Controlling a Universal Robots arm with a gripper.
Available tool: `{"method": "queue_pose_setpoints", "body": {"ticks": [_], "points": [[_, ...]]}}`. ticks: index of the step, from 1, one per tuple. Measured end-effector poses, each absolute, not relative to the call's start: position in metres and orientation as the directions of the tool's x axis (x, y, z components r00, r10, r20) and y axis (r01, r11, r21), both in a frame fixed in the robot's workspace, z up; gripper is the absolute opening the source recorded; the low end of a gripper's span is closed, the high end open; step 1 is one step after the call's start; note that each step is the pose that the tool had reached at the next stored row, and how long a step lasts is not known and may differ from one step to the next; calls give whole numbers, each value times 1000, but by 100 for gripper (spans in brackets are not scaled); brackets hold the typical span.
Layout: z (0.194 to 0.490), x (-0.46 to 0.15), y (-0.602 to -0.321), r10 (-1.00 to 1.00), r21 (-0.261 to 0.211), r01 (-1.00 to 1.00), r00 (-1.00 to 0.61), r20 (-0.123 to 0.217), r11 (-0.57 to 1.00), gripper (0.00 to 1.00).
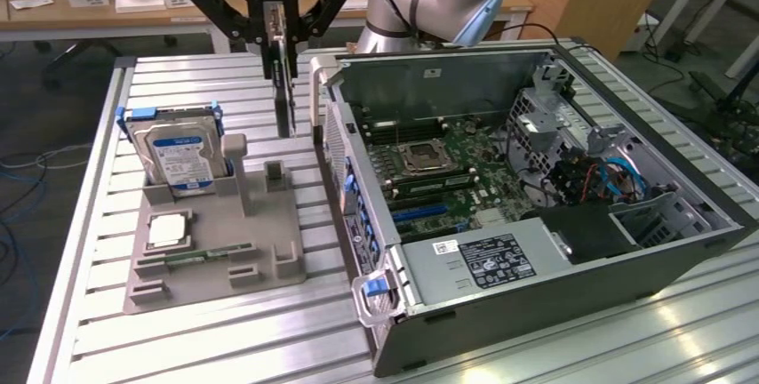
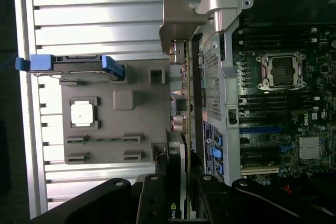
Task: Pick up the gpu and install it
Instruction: 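Pick up the gpu and move the gpu toward the slot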
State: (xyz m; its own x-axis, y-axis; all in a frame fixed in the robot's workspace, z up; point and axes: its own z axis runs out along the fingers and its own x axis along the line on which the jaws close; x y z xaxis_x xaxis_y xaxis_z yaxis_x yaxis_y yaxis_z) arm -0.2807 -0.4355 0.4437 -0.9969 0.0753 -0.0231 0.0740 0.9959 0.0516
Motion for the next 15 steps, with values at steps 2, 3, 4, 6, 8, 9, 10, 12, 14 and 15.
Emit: {"method": "queue_pose_setpoints", "body": {"ticks": [2, 3, 4, 6, 8, 9, 10, 12, 14, 15], "points": [[444, -281, -436, 75, 52, 74, -997, -23, 996, 27], [444, -281, -436, 75, 52, 74, -997, -23, 996, 27], [444, -281, -436, 75, 52, 74, -997, -23, 996, 27], [444, -280, -436, 75, 52, 74, -997, -23, 996, 27], [444, -279, -436, 75, 51, 74, -997, -23, 996, 27], [444, -278, -436, 75, 52, 74, -997, -23, 996, 27], [444, -278, -436, 75, 52, 74, -997, -23, 996, 27], [444, -277, -436, 75, 52, 74, -997, -23, 996, 27], [444, -276, -436, 75, 52, 74, -997, -23, 996, 27], [444, -276, -436, 75, 52, 74, -997, -23, 996, 27]]}}
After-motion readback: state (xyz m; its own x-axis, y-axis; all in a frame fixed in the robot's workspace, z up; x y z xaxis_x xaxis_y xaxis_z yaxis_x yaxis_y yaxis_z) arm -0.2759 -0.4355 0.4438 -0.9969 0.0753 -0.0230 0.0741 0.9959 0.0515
